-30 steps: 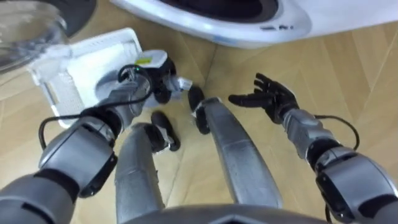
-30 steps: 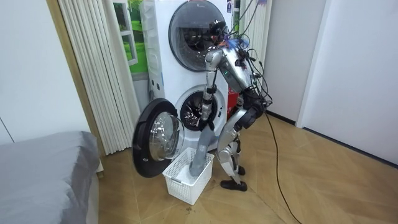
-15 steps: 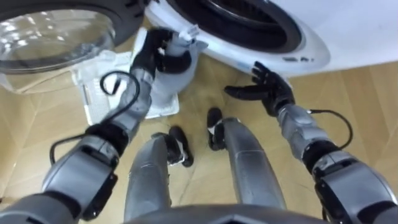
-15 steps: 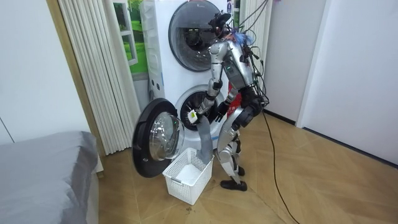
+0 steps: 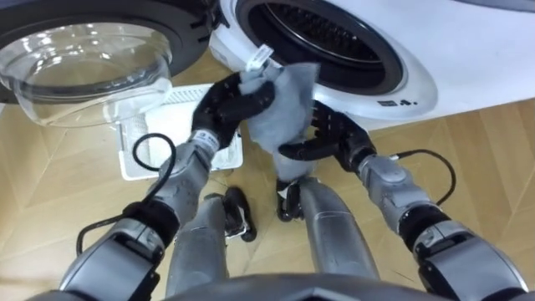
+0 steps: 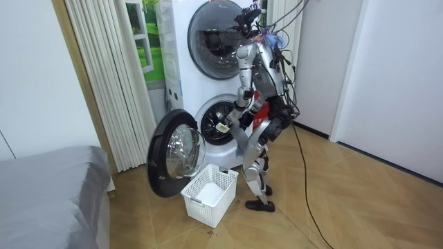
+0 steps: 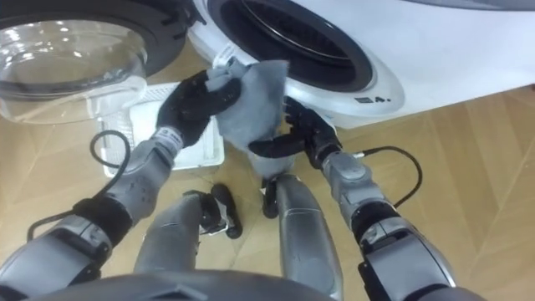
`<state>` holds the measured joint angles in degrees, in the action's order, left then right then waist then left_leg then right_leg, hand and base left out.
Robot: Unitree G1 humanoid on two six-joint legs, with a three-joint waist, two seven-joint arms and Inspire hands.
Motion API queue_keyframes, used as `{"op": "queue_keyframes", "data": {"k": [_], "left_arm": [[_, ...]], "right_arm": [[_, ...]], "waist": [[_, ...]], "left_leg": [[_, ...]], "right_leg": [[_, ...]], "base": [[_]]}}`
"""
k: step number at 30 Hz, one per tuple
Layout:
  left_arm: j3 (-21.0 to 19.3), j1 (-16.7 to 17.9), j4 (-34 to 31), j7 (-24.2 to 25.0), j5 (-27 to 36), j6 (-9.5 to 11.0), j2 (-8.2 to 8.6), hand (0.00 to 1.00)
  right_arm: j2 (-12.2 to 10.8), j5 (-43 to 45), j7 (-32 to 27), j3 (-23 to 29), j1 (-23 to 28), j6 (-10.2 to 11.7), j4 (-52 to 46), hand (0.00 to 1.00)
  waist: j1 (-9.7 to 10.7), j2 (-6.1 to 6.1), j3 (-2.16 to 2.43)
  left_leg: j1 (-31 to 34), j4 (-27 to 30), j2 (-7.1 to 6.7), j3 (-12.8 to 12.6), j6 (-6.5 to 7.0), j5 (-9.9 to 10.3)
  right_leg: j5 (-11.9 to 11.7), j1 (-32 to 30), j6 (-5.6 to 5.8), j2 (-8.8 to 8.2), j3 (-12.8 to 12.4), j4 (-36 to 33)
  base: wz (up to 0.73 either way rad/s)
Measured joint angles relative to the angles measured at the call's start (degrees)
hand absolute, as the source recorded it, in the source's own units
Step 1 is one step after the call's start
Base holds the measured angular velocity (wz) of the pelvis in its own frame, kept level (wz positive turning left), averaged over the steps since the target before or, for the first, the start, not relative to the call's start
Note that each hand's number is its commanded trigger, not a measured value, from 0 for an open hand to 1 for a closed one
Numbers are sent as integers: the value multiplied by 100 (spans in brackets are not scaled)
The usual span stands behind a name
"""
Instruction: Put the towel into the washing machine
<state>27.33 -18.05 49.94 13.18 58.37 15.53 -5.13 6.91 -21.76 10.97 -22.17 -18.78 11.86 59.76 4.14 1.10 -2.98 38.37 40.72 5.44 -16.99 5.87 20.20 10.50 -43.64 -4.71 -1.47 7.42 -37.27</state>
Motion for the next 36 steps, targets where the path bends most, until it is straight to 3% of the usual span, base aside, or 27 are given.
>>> {"op": "queue_keyframes", "data": {"k": [4,12,17,18,19,20,28,36], "left_arm": [[-26,-4,-48,196,636,-130,-7,100],[-70,-34,-211,261,771,-357,-10,100],[-40,-83,-210,412,1333,-583,-14,100],[-27,-85,-210,480,1479,-656,-22,100],[-11,-80,-210,551,1546,-709,-32,100],[-11,-78,-210,577,1583,-742,-35,100],[-14,-80,-247,772,1898,-966,-38,100],[-19,-80,-264,781,2033,-1047,-40,100]], "right_arm": [[-2,-4,99,1,8,22,1,0],[7,43,133,80,24,18,3,0],[22,56,218,81,24,-51,3,0],[28,57,218,91,25,-87,4,29],[43,53,218,91,22,-121,0,70],[47,52,218,92,18,-140,0,100],[46,77,202,103,-32,-395,11,100],[6,175,234,87,-28,-454,14,100]], "waist": [[-30,-40,-3],[-161,-228,-1],[-127,-232,-2],[-123,-232,-2],[-129,-231,-2],[-134,-231,-2],[-96,-214,8],[23,-190,23]], "left_leg": [[2,16,37,25,-8,5],[47,83,77,86,-28,26],[75,88,84,102,-34,23],[86,89,82,119,-34,23],[90,87,78,125,-35,22],[91,84,76,124,-35,22],[86,61,63,123,-45,15],[28,50,63,106,-47,13]], "right_leg": [[-4,47,-7,20,55,52],[-10,56,-28,50,109,54],[-14,40,-43,55,118,55],[-14,40,-43,55,132,60],[-13,35,-44,51,138,59],[-12,31,-44,49,137,59],[-9,23,-44,47,126,62],[-9,66,-45,47,110,60]], "base": [[2],[1],[1],[4],[4],[0],[0],[0]]}}
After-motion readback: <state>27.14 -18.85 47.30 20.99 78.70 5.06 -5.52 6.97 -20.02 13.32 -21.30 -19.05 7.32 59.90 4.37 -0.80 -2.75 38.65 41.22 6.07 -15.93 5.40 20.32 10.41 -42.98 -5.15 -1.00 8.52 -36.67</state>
